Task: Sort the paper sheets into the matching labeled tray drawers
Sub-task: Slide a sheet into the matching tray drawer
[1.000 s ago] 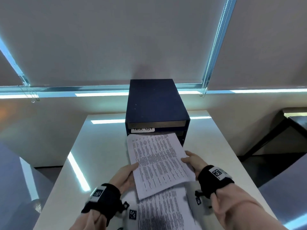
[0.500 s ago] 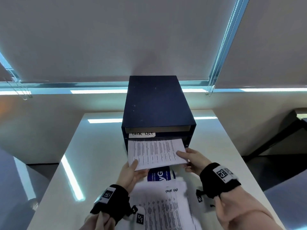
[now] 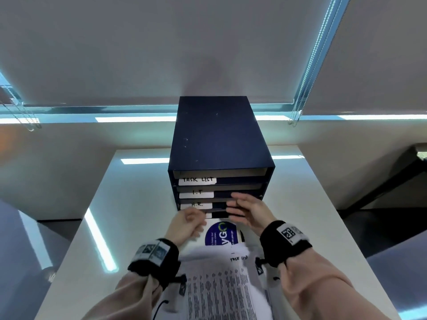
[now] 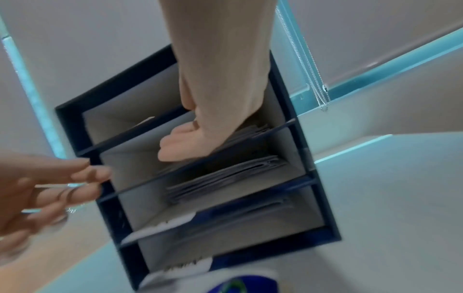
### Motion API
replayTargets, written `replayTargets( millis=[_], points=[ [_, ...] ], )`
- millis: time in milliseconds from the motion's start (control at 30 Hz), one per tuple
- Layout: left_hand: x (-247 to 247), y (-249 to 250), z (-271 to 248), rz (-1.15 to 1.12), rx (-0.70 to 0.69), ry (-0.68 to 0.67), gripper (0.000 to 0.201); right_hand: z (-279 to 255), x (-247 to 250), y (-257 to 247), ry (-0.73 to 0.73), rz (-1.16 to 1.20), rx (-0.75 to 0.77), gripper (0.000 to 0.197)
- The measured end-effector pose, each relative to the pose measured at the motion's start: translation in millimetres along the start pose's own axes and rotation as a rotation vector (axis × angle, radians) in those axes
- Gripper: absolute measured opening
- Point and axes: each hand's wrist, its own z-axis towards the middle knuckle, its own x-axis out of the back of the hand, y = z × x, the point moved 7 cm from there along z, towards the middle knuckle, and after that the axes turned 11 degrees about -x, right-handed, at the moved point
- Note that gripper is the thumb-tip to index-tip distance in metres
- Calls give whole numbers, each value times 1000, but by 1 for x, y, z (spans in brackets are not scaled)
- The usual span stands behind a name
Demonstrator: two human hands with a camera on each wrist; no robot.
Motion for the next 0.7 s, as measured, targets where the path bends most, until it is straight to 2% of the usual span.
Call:
replayTargets(
  millis=[67,133,167,233,267,333,467,533,600,667,700],
  points=[
    [-3,-23,-24,439,-95,-101,13,-16,20,28,103,-196,-13,19],
    [-7,-44,-47,897,-157,-189,25,-30,43,64,201,-344,-64,15],
    [-6,-54,-57,1040,-174,-201,35,-35,56,82,253,-406,-86,14],
    [-3,-67,-70,1154,-215,-170,48,-50,82,111,399,-603,-109,13],
    [-1,-70,-74,1152,-228,-150,50,-60,90,124,447,-704,-129,12],
    [0,-73,-81,1120,-234,-124,46,-74,97,150,452,-762,-179,12],
    [-1,-66,-94,1034,-250,-84,21,-90,99,172,469,-802,-179,24],
    [-1,-60,-100,988,-281,-85,15,-94,99,170,475,-813,-172,35],
    [-6,-48,-105,929,-368,-105,11,-94,99,165,451,-773,-136,55],
    [-9,-25,-114,727,-430,-98,10,-95,97,153,423,-665,-72,71],
    [-9,-10,-119,549,-421,-94,10,-97,95,148,392,-564,-46,70]
  ],
)
